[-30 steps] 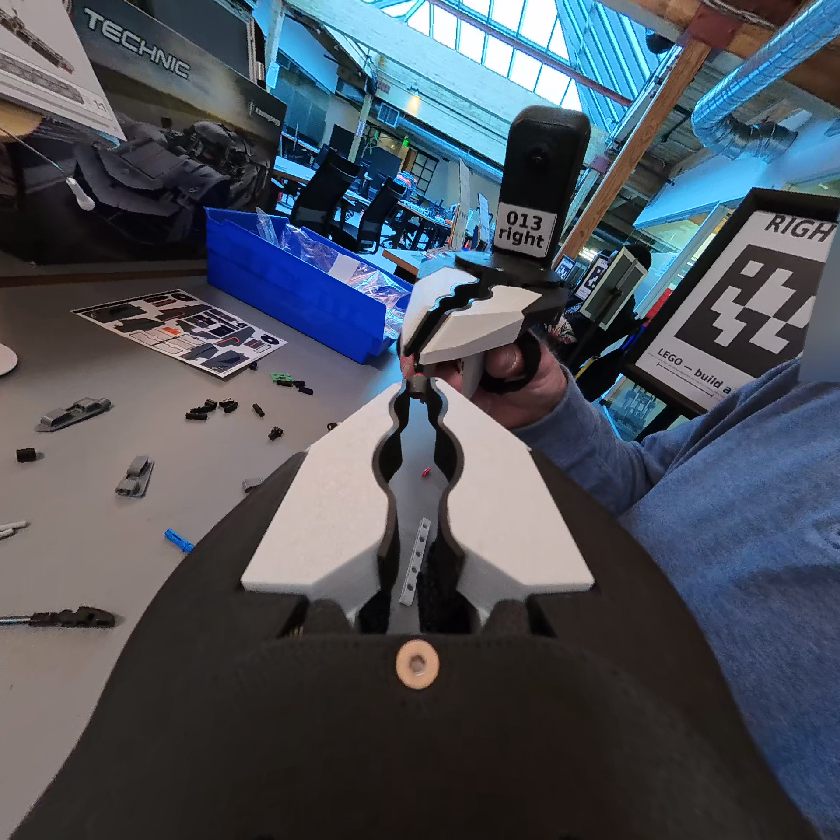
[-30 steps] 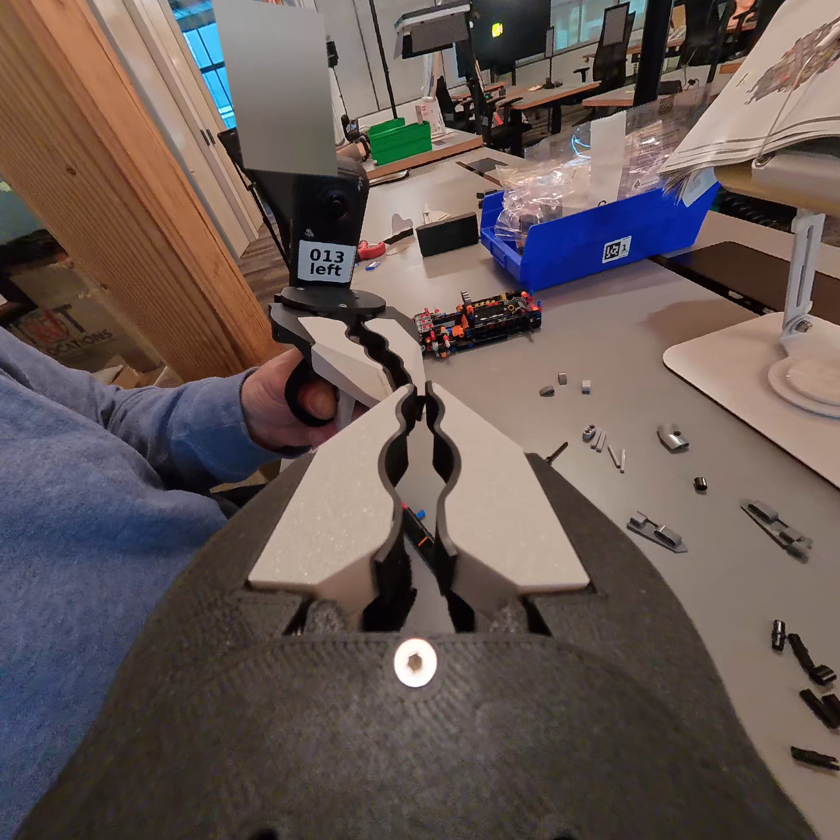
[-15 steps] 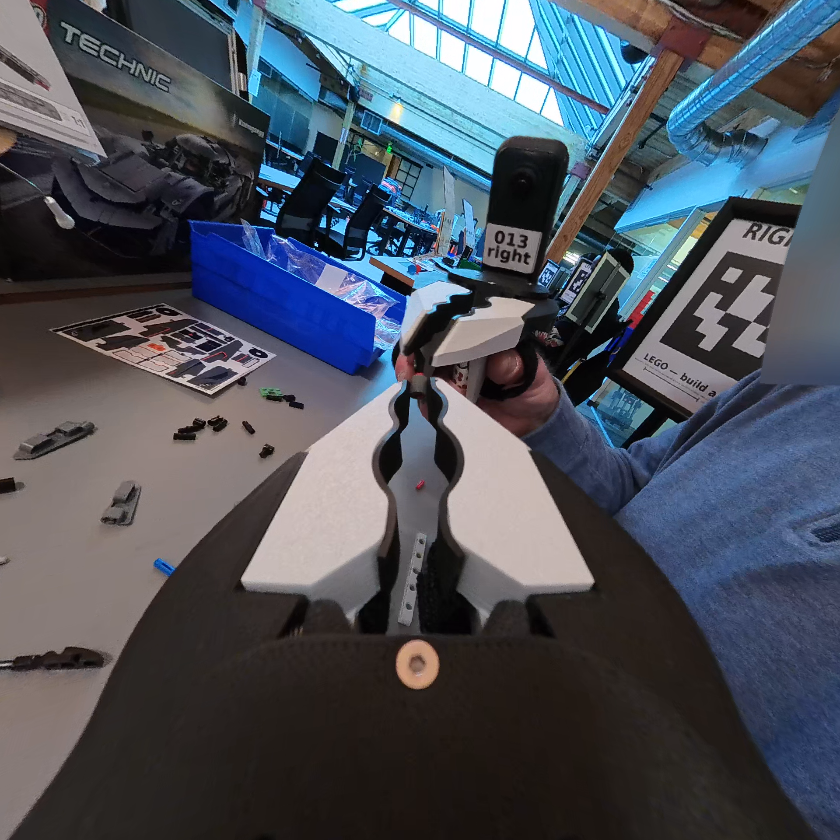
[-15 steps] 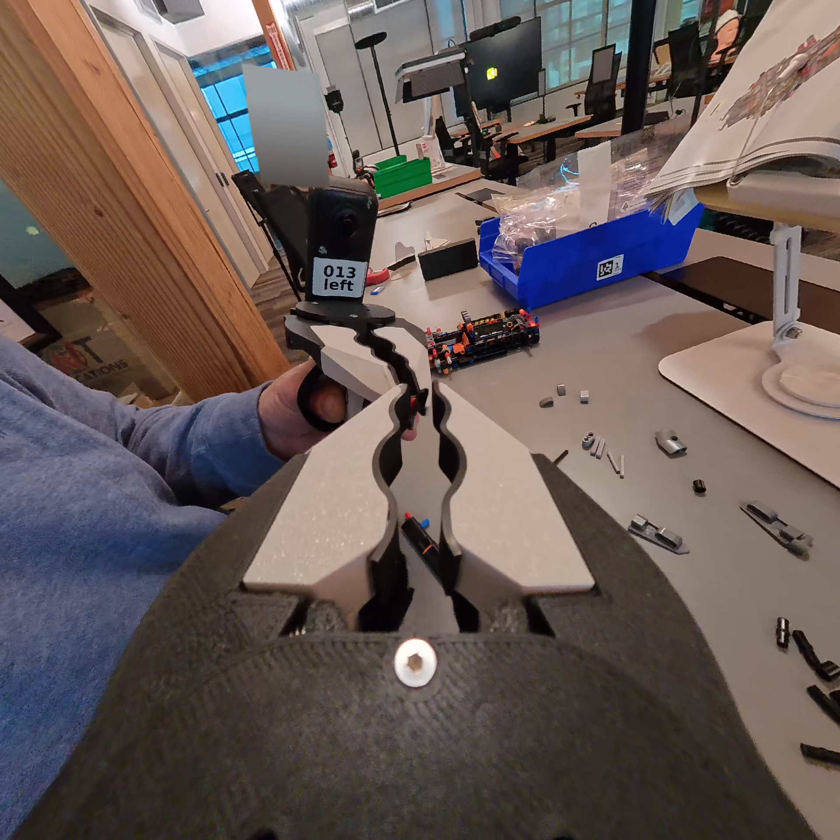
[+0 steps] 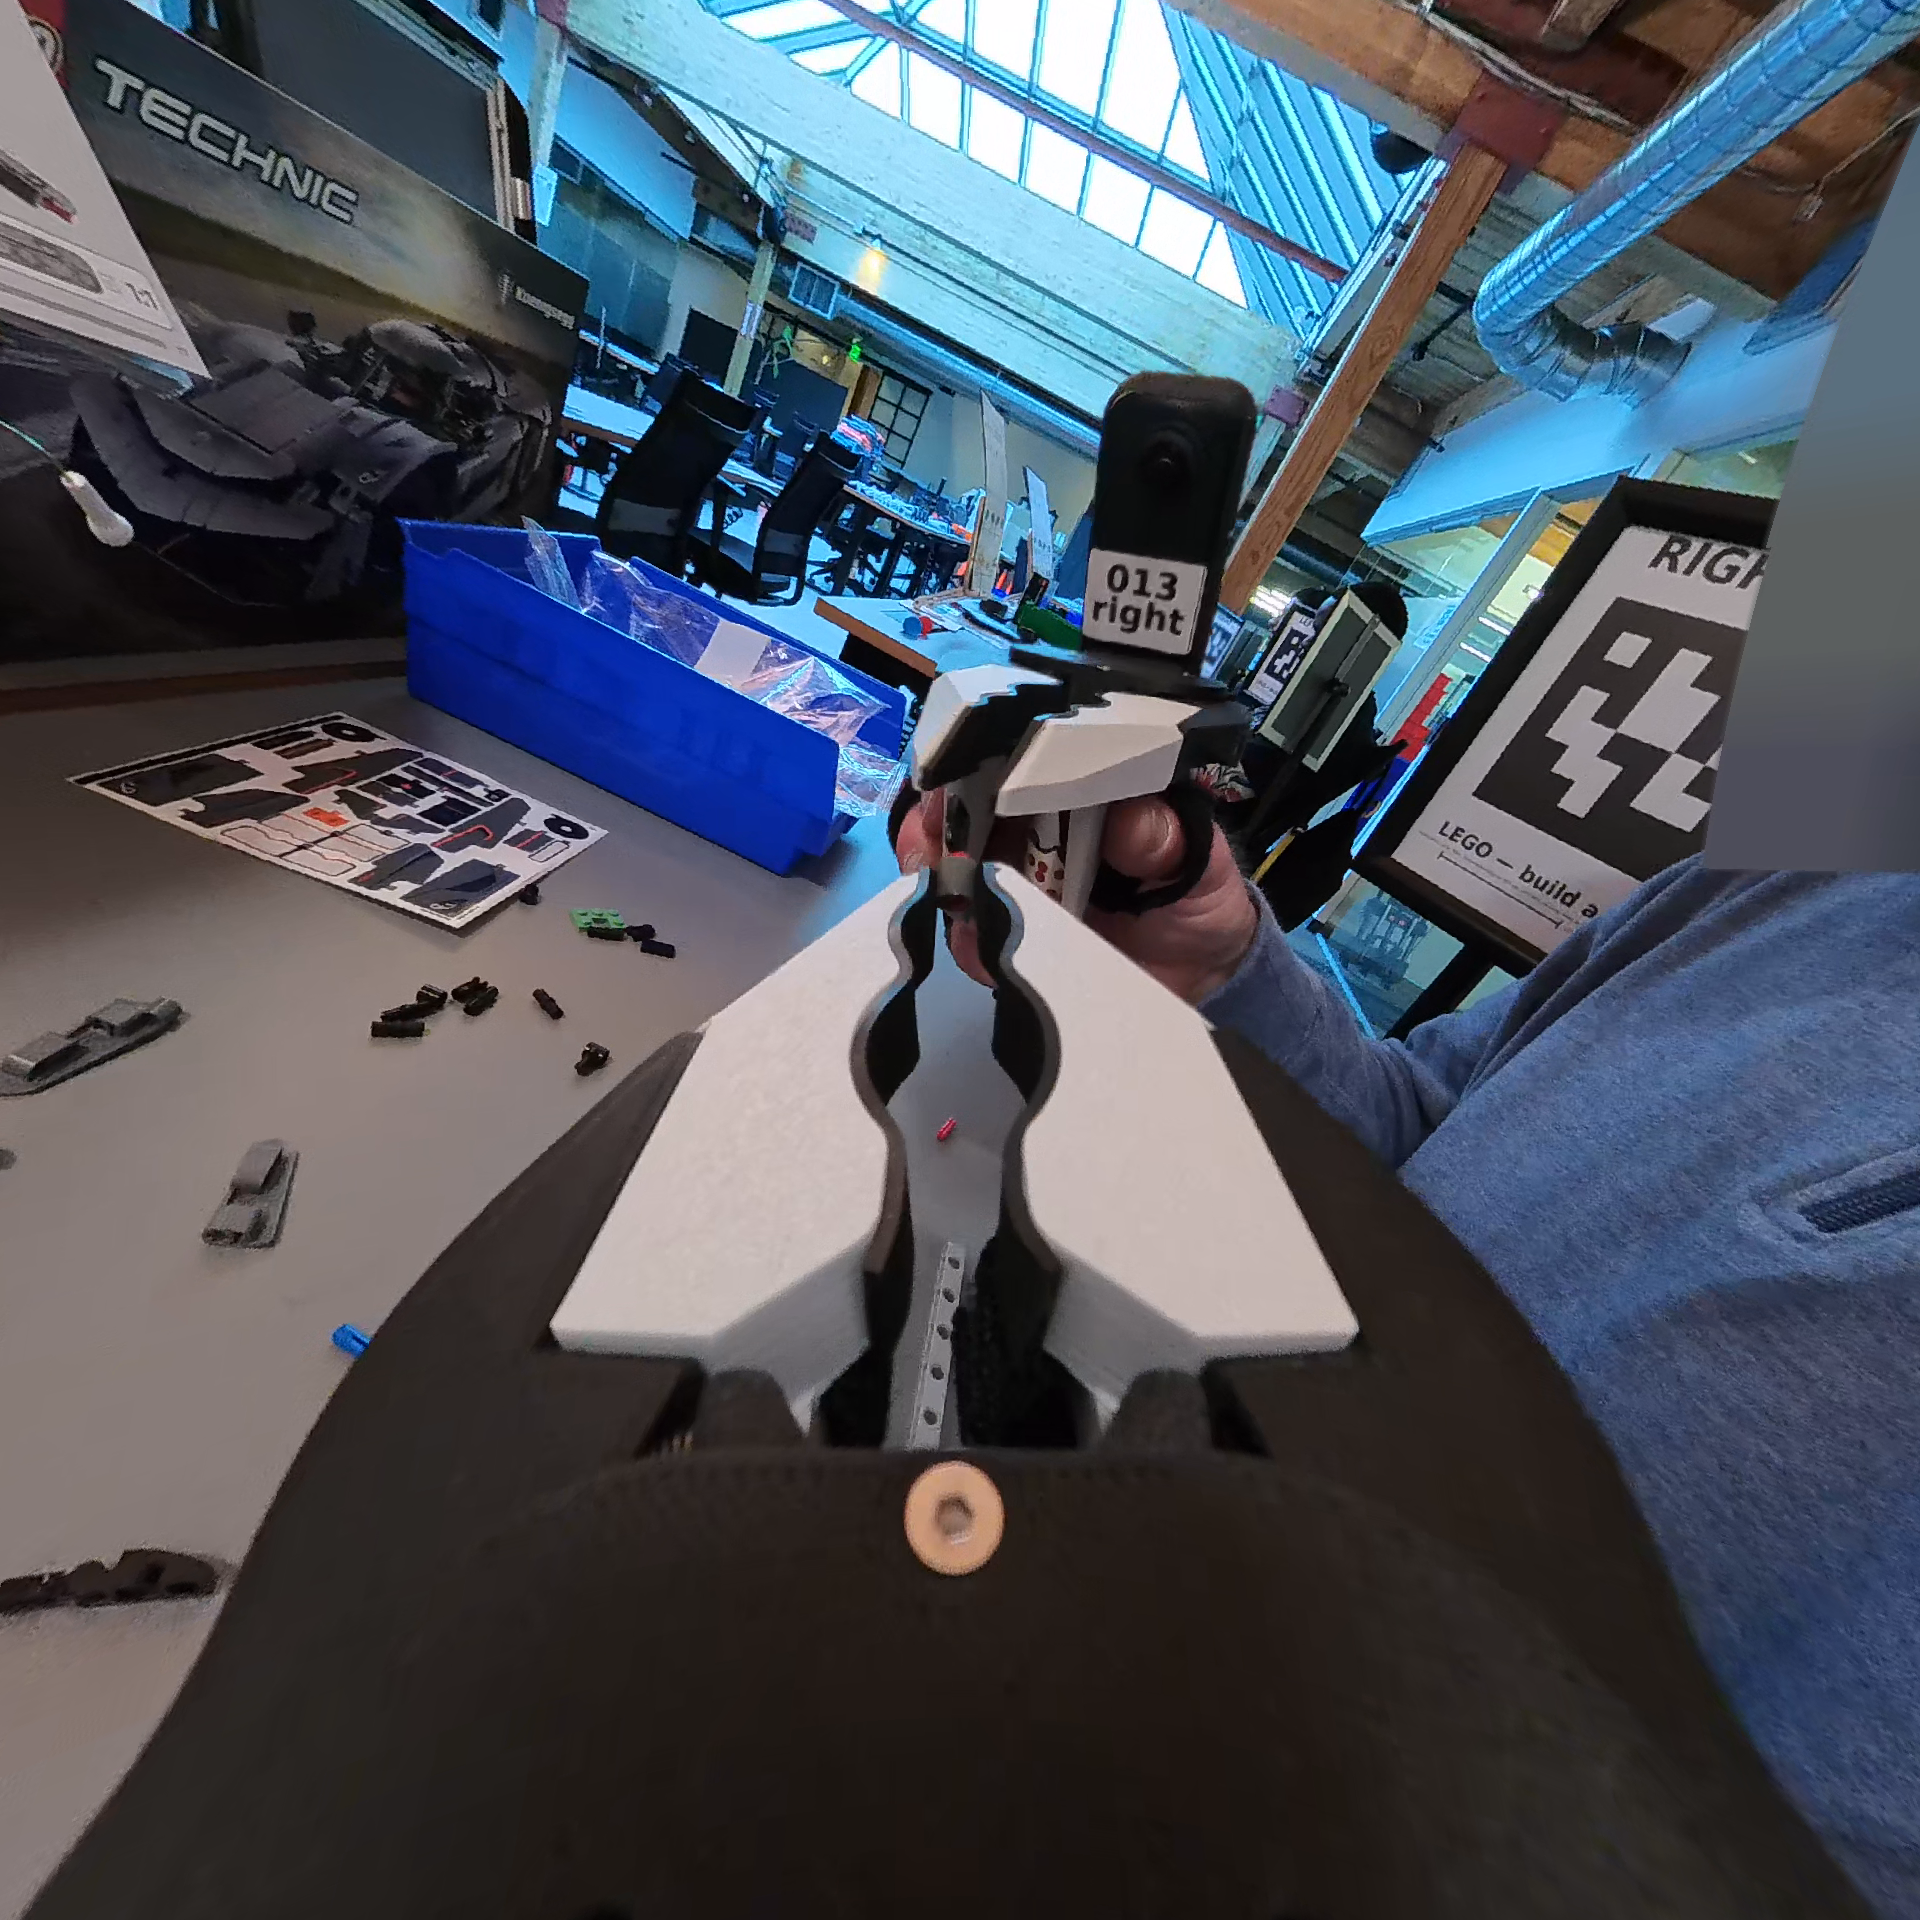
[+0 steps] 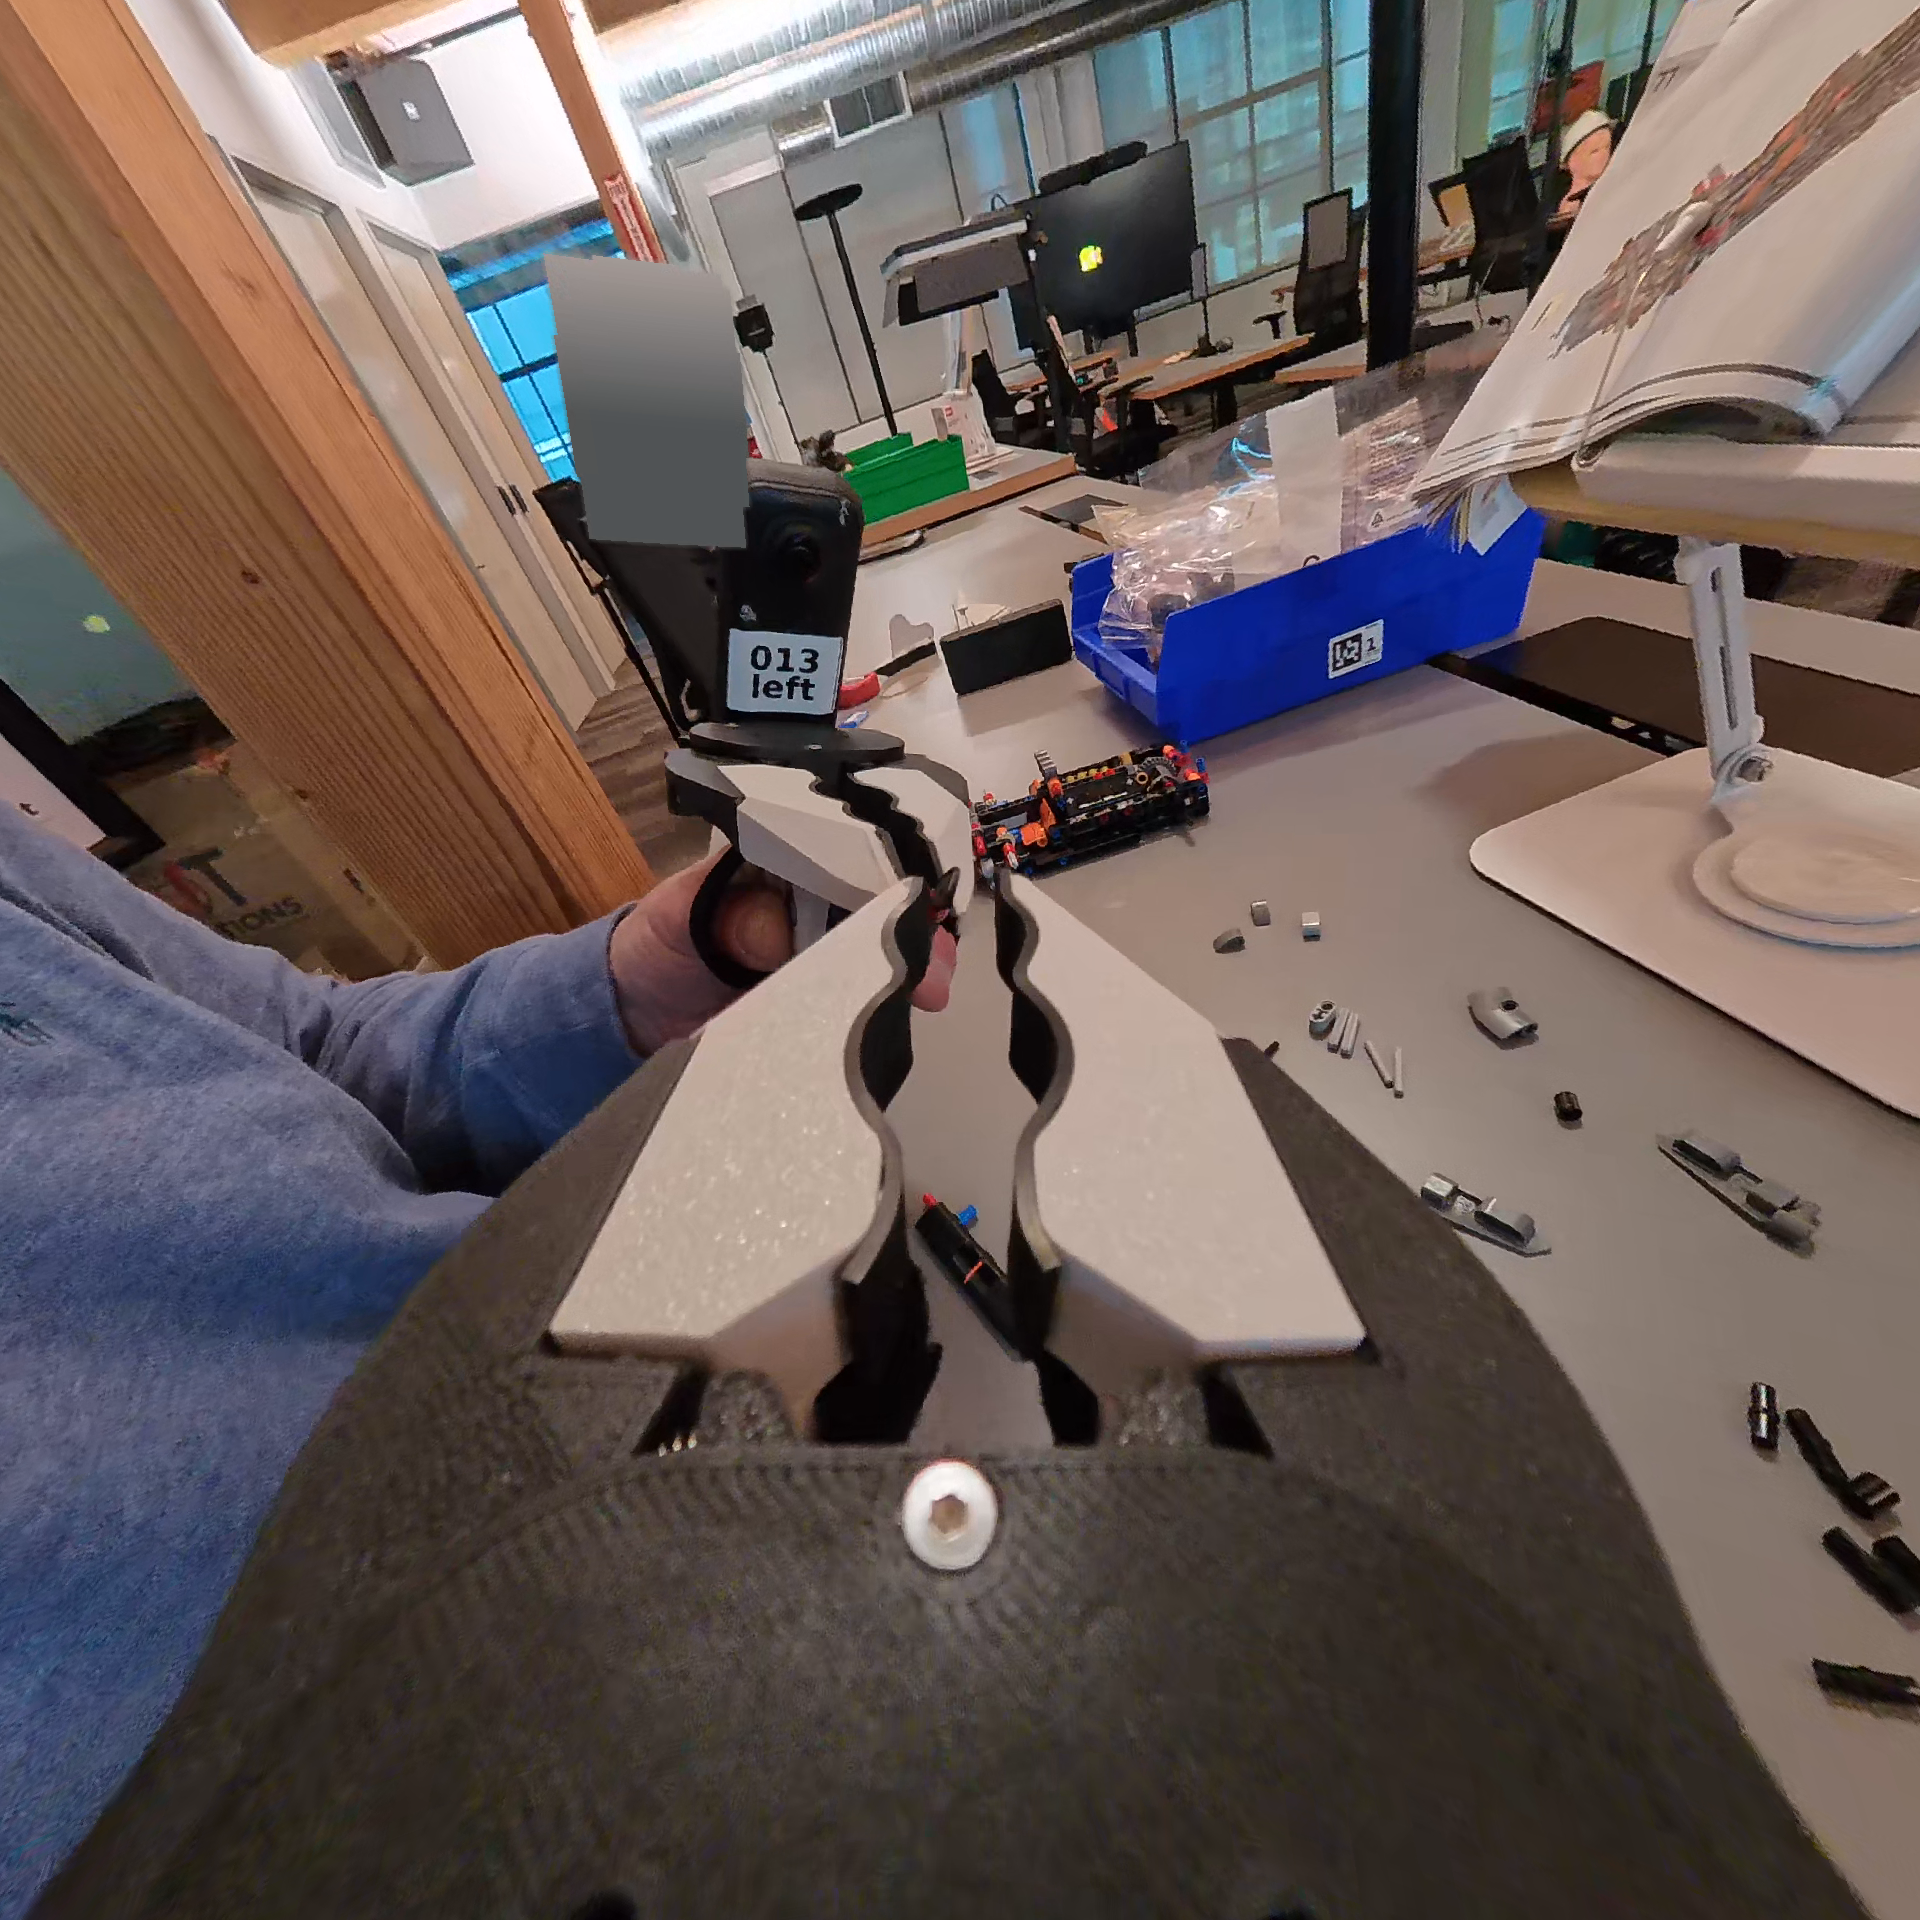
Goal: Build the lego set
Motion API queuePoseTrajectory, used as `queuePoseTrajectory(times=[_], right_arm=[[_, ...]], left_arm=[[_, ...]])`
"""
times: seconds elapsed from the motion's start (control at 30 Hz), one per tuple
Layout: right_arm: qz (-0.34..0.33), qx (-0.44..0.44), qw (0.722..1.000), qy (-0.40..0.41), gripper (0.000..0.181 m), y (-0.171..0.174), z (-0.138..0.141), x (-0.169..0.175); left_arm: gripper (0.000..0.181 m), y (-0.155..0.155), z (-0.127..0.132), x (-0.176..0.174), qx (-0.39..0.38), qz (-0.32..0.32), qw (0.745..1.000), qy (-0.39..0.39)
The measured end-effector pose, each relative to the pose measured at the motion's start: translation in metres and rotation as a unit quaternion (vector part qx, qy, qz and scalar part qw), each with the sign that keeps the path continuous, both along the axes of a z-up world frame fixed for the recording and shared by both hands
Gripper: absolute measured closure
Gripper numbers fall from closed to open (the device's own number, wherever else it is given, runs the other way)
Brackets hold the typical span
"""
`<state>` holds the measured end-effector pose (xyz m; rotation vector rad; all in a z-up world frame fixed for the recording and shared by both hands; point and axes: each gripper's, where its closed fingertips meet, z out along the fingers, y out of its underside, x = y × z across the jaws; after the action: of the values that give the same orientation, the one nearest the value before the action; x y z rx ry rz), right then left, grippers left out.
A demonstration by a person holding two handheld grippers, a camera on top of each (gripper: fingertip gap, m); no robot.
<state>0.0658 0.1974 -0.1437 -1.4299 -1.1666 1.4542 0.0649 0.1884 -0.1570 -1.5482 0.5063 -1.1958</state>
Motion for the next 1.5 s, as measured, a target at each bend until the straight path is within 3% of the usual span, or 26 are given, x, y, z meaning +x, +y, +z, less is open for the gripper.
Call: queuePoseTrajectory(times=[0.33, 0.73, 1.03, 1.13, 1.3, 1.4, 1.5], right_arm=[[0.029, -0.063, 0.997, 0.023, 0.171, 0.002, 0.003, 0.001], [0.076, -0.063, 0.995, -0.01, 0.181, -0.011, -0.007, -0.007], [0.06, -0.083, 0.995, 0.003, 0.181, -0.003, -0.019, -0.005], [0.057, -0.092, 0.994, 0.0, 0.181, 0.0, -0.027, -0.003], [0.057, -0.108, 0.992, -0.02, 0.181, -0.003, -0.045, -0.004], [0.06, -0.126, 0.99, -0.029, 0.181, -0.006, -0.055, -0.007], [0.067, -0.141, 0.987, -0.03, 0.181, -0.01, -0.061, -0.009]], left_arm=[[0.176, 0.0, 0.003, 0.001, 0.003, -0.007, 1.0, 0.019], [0.175, -0.005, -0.006, 0.005, 0.001, -0.017, 0.998, 0.067], [0.164, -0.009, -0.016, -0.018, -0.016, 0.03, 0.995, 0.096], [0.153, -0.015, -0.04, -0.034, -0.042, 0.057, 0.984, 0.163], [0.146, -0.031, -0.101, -0.061, -0.078, 0.102, 0.943, 0.306], [0.141, -0.04, -0.128, -0.062, -0.096, 0.103, 0.928, 0.346], [0.139, -0.043, -0.136, -0.063, -0.093, 0.11, 0.923, 0.356]])
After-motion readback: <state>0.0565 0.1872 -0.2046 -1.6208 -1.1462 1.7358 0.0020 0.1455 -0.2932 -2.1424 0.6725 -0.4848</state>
